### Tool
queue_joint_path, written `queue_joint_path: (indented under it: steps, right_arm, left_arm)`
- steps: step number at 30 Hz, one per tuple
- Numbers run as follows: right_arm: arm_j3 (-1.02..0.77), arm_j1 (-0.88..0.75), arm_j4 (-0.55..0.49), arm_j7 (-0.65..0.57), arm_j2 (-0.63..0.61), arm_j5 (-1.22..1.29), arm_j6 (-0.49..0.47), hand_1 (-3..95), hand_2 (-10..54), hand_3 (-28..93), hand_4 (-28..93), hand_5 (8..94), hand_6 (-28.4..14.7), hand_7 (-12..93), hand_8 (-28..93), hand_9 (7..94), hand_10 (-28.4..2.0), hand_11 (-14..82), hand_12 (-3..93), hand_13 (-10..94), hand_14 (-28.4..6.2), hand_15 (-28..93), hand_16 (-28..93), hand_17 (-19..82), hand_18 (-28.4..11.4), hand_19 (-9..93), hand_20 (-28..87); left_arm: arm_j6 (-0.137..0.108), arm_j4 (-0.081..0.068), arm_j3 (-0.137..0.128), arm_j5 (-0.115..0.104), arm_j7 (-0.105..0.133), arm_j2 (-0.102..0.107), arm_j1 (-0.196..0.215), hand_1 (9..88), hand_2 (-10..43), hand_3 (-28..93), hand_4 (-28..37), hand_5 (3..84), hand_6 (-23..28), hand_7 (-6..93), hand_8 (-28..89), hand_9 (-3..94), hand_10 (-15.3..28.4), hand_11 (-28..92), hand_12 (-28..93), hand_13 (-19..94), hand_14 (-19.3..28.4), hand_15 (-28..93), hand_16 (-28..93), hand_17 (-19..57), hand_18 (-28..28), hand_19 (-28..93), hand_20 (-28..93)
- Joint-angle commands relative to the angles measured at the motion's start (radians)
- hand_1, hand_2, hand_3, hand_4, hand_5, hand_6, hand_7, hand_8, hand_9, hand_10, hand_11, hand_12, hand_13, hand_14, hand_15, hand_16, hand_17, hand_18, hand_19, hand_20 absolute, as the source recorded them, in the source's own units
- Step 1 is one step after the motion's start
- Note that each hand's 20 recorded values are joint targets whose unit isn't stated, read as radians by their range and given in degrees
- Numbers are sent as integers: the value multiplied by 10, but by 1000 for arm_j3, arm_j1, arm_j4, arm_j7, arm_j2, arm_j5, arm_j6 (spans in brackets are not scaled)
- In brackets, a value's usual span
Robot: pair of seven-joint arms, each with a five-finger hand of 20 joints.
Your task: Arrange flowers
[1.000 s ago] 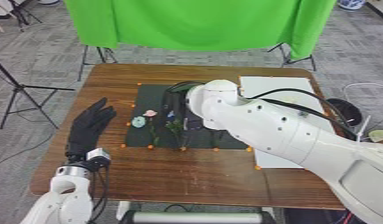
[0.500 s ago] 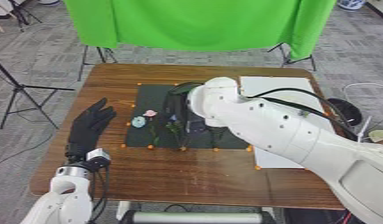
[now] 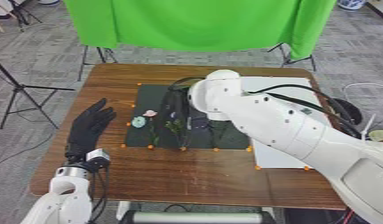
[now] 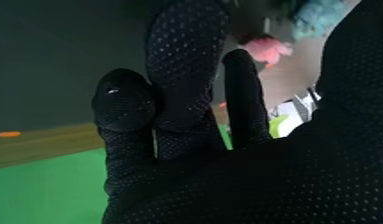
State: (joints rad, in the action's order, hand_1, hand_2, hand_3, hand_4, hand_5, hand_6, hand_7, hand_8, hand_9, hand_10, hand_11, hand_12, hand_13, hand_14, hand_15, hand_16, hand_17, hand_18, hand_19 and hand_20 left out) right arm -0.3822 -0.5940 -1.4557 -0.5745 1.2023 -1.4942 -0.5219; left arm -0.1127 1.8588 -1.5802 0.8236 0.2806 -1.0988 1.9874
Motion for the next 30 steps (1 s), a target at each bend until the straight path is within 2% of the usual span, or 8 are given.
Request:
queue_joint_path:
  steps: [1, 7, 8, 13, 19, 23, 25, 30]
  right_arm:
    - [-27, 35, -34, -2, -19, 16, -17, 266, -95, 669, -148, 313, 63, 104, -106, 506, -212, 53, 69, 915, -46, 463, 278, 621, -130, 932, 338]
    - [-24, 30, -51, 9, -28, -1, -38, 253, -95, 663, -146, 223, 58, 89, -98, 519, -213, 57, 70, 914, -51, 453, 274, 616, -133, 930, 328]
    - [-21, 28, -51, 7, -28, -1, -40, 249, -95, 662, -144, 227, 52, 85, -97, 518, -200, 59, 73, 912, -54, 450, 274, 613, -137, 929, 326]
    - [-15, 10, -50, 8, -28, 17, -26, 228, -88, 649, -121, 454, -24, 62, -78, 500, -159, 58, 86, 895, -70, 433, 278, 583, -154, 920, 318]
    - [-12, -4, -51, 14, -29, 26, -20, 210, -67, 657, -122, 541, -83, 58, -75, 458, -151, 50, 85, 864, -80, 426, 273, 549, -168, 905, 324]
    - [-12, 6, -44, 13, -30, 42, -52, 209, -60, 658, -126, 497, -25, 67, -71, 460, -166, 52, 89, 859, -82, 428, 268, 544, -172, 902, 332]
    - [-12, 11, -41, 12, -31, 48, -62, 211, -55, 656, -128, 450, 1, 72, -74, 508, -174, 62, 93, 862, -81, 430, 263, 545, -173, 902, 334]
    - [-11, 13, -41, 18, -33, 41, -59, 212, -48, 654, -129, 370, 1, 67, -77, 594, -151, 81, 107, 874, -80, 428, 264, 549, -176, 906, 336]
  left_arm:
    - [5, 4, -1, 6, -12, -1, 8, 211, -95, 719, -283, 444, -5, 139, -76, 439, 126, 168, 119, 352, 167, 151, 19, 57, 121, 33, 165]
    - [7, 3, 1, 5, -14, -1, 7, 213, -95, 718, -283, 445, -7, 140, -76, 439, 126, 168, 119, 353, 168, 155, 19, 57, 122, 33, 165]
    - [8, 3, 0, 6, -15, -1, 8, 213, -95, 717, -283, 444, -6, 141, -76, 439, 126, 168, 119, 354, 168, 156, 19, 57, 122, 33, 165]
    - [9, 3, 0, 6, -15, -3, 9, 214, -95, 717, -283, 444, -4, 138, -76, 439, 126, 167, 118, 356, 167, 161, 20, 56, 122, 33, 165]
    - [15, 0, 1, 8, -18, -3, 4, 213, -95, 719, -283, 443, 4, 132, -73, 439, 127, 168, 119, 358, 167, 164, 19, 56, 122, 34, 165]
    - [12, 0, 2, 7, -15, -2, 2, 214, -95, 718, -283, 442, 5, 131, -72, 440, 127, 168, 119, 358, 167, 165, 19, 56, 122, 34, 165]
    - [10, 1, 0, 6, -14, -3, 4, 214, -95, 718, -283, 442, 5, 131, -72, 440, 127, 168, 119, 358, 167, 165, 19, 56, 122, 34, 165]
    - [8, 3, 1, 6, -12, -4, 6, 215, -95, 718, -283, 442, 5, 131, -72, 440, 127, 168, 119, 359, 167, 166, 18, 56, 122, 33, 165]
